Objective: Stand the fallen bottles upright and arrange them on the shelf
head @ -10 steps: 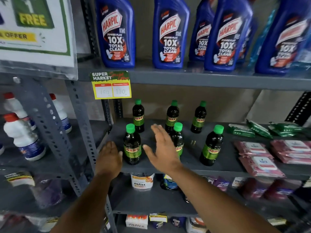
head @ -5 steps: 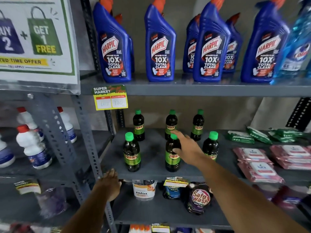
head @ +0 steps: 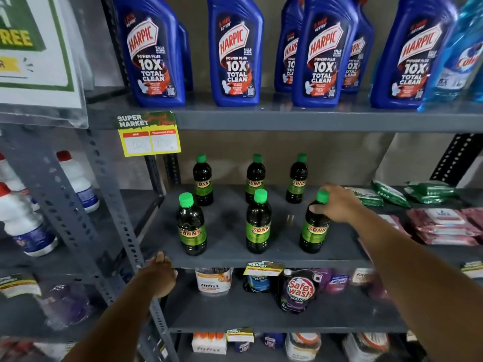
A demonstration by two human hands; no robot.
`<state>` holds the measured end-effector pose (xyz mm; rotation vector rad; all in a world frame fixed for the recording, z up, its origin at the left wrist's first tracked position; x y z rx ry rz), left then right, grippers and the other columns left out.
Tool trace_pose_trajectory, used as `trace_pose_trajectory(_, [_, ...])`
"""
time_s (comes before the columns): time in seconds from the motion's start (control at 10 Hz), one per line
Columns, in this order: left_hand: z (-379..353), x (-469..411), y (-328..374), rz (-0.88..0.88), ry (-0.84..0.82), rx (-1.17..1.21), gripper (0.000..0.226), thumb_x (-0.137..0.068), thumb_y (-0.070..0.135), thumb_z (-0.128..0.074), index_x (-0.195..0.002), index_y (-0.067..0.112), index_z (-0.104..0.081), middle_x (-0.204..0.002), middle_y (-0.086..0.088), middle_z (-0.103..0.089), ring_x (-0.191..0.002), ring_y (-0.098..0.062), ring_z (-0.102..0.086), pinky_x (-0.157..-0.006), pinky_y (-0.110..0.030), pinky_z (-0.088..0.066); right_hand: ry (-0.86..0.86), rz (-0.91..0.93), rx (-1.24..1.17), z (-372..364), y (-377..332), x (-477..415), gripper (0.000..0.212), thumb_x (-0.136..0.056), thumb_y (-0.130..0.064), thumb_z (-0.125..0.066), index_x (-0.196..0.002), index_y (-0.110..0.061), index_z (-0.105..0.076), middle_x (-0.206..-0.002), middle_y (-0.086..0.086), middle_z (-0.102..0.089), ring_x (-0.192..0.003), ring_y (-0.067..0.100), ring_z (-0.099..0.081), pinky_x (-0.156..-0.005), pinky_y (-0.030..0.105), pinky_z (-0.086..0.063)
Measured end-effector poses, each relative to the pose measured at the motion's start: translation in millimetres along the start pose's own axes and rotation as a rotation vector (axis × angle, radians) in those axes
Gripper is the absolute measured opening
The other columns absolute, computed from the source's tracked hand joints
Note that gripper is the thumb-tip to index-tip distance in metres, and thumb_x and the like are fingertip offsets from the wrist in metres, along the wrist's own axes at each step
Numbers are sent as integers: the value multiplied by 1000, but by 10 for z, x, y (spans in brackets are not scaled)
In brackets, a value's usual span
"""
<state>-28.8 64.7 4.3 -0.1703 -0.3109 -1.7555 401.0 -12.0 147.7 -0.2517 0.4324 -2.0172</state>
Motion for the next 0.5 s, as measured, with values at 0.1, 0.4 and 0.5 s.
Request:
trace_pose_trajectory(0.1, [-23, -28, -37, -2, -23, 8, 55, -101, 27, -33, -147, -1, -21, -160, -21, -10, -148, -35, -11, -121, -46, -14, -16, 23, 46, -5, -28, -26, 72, -79, -39, -77, -138, -13, -46, -138, 16, -53, -121, 36, -52, -90, 37, -44])
trace_pose_trajectory(0.4, [-38, 47, -27, 27, -97, -50, 65, -101, 36, -26, -150, 3, 1, -162, -15, 11, -149, -31, 0, -122, -49, -13, -51, 24, -9, -19, -77, 29, 77, -78, -42, -77, -140, -16, -40, -138, 17, -52, -121, 36, -52, -91, 38, -45])
trace_pose_trajectory(0.5, [-34, 111, -82, 6, -7, -27, 67, -100, 41, -29, -151, 4, -4, -163, -13, 0, -150, -28, -4, -122, -45, -14, 114, 109, -26, 37, -107, 143, 92, -79, -52, -72, -149, -18, -24, -144, 20, -44, -128, 40, -47, -99, 50, -45])
Point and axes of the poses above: each hand's wrist, its own x-axis away from the middle knuckle, its own z-axis out of the back of the hand, y = z × x, the point moved 3 cm from there along -x, towards the middle knuckle
